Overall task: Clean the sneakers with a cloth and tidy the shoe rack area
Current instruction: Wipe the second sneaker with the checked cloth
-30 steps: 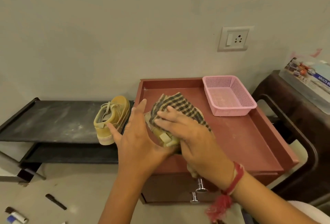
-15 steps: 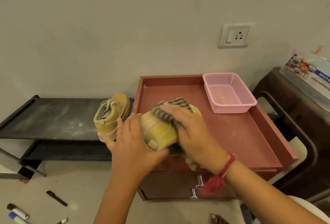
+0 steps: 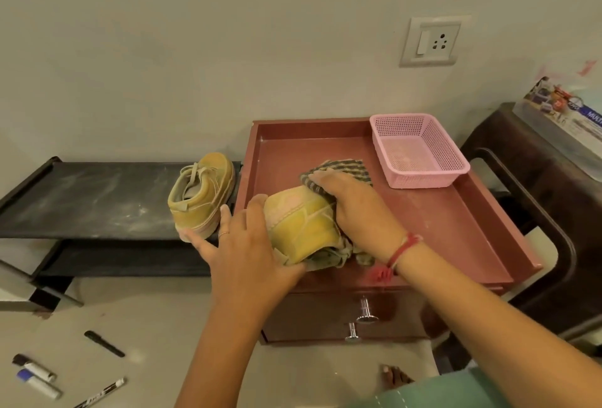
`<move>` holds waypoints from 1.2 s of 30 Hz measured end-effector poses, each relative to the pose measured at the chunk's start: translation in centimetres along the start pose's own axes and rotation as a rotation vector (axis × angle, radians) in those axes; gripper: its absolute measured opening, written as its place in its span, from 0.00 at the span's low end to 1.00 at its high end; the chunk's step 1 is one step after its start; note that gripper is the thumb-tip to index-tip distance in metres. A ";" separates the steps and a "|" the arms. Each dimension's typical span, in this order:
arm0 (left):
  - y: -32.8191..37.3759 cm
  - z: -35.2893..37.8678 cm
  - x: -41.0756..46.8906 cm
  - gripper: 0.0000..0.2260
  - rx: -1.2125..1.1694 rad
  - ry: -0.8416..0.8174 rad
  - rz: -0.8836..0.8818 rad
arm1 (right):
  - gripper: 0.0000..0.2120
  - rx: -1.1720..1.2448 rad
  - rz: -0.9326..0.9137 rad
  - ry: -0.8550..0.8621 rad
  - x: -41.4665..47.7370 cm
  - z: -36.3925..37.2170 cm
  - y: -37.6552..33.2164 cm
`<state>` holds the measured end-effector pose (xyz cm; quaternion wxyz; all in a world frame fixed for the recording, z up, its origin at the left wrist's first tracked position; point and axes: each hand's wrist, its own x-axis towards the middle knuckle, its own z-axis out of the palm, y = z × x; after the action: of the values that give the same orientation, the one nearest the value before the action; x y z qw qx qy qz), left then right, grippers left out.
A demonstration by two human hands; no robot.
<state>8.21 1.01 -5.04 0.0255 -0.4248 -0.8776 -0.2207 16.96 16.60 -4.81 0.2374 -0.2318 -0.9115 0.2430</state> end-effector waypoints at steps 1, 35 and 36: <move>0.1 0.1 0.0 0.43 0.000 0.005 0.016 | 0.30 0.033 0.001 0.010 -0.2 0.1 -0.5; -1.8 0.7 1.0 0.42 0.045 -0.012 0.062 | 0.31 -0.081 0.162 0.090 -0.8 0.4 3.6; -1.8 0.9 1.1 0.42 0.041 -0.008 0.061 | 0.31 -0.069 0.109 0.055 -1.0 0.8 3.2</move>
<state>6.26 1.21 -6.23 0.0373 -0.4516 -0.8686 -0.2003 18.34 18.29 -7.51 0.2406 -0.2956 -0.8985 0.2177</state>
